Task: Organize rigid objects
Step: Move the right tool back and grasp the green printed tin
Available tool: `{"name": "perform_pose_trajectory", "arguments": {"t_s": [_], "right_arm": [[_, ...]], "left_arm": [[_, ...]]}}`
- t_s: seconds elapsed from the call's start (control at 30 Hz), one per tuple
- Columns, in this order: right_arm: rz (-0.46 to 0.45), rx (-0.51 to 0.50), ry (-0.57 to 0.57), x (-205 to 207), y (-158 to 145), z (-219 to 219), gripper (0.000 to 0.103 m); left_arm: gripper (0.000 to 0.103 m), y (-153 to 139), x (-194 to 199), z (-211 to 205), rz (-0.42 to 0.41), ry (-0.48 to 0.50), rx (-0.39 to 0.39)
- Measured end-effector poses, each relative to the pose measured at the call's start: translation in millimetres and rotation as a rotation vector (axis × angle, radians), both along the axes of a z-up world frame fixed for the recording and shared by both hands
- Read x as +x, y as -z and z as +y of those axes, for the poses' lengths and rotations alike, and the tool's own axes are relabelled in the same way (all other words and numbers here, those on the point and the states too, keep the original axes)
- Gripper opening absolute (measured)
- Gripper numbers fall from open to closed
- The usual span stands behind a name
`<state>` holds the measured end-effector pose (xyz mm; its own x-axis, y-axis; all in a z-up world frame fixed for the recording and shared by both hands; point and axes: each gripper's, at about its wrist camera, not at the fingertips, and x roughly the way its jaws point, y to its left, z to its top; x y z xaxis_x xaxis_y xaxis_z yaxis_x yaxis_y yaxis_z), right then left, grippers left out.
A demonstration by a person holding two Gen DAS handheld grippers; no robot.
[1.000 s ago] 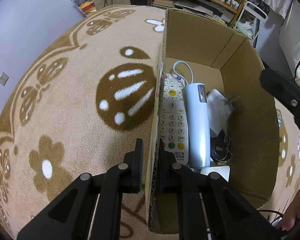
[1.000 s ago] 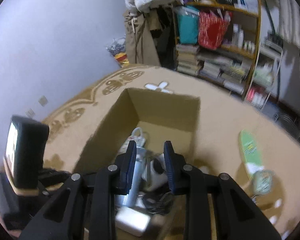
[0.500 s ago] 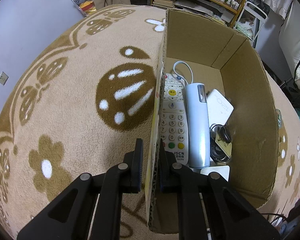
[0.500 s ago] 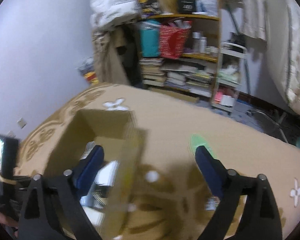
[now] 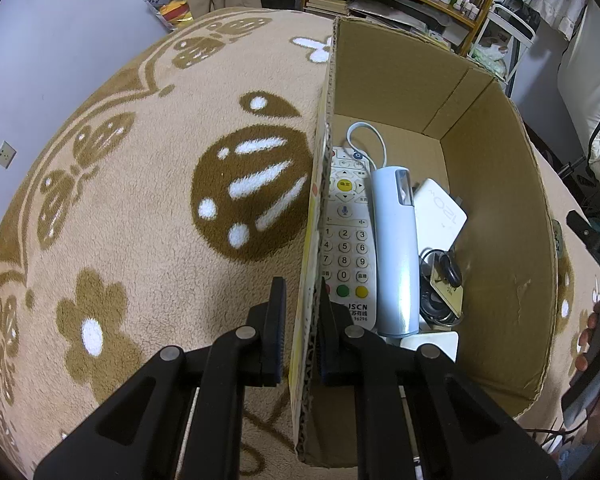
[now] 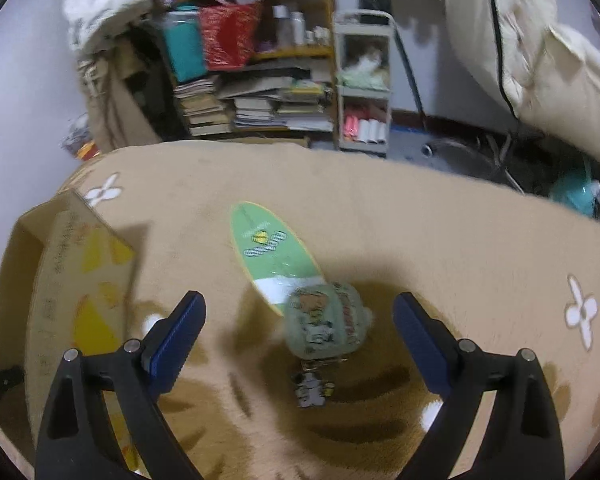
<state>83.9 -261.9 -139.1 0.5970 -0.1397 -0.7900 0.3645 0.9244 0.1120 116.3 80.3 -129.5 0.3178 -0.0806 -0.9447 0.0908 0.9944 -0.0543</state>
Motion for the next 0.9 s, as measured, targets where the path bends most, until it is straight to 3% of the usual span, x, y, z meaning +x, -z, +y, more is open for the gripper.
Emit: {"name": "perform_pose_trajectory", "arguments": {"t_s": [0.27, 0.5, 0.9], "right_arm": [[0.064, -0.014, 0.029, 6, 34, -16, 0.099], [0.112, 0.004, -0.009, 13, 50, -14, 0.061], [0.010, 0.001, -0.065, -6, 22, 11, 0.061]], "left_arm": [[0.013, 0, 1, 0, -0.002, 0.003, 0.008], [0.013, 0, 0, -1, -0.002, 0.005, 0.010], [0.013, 0, 0, -1, -0.002, 0.003, 0.009]]}}
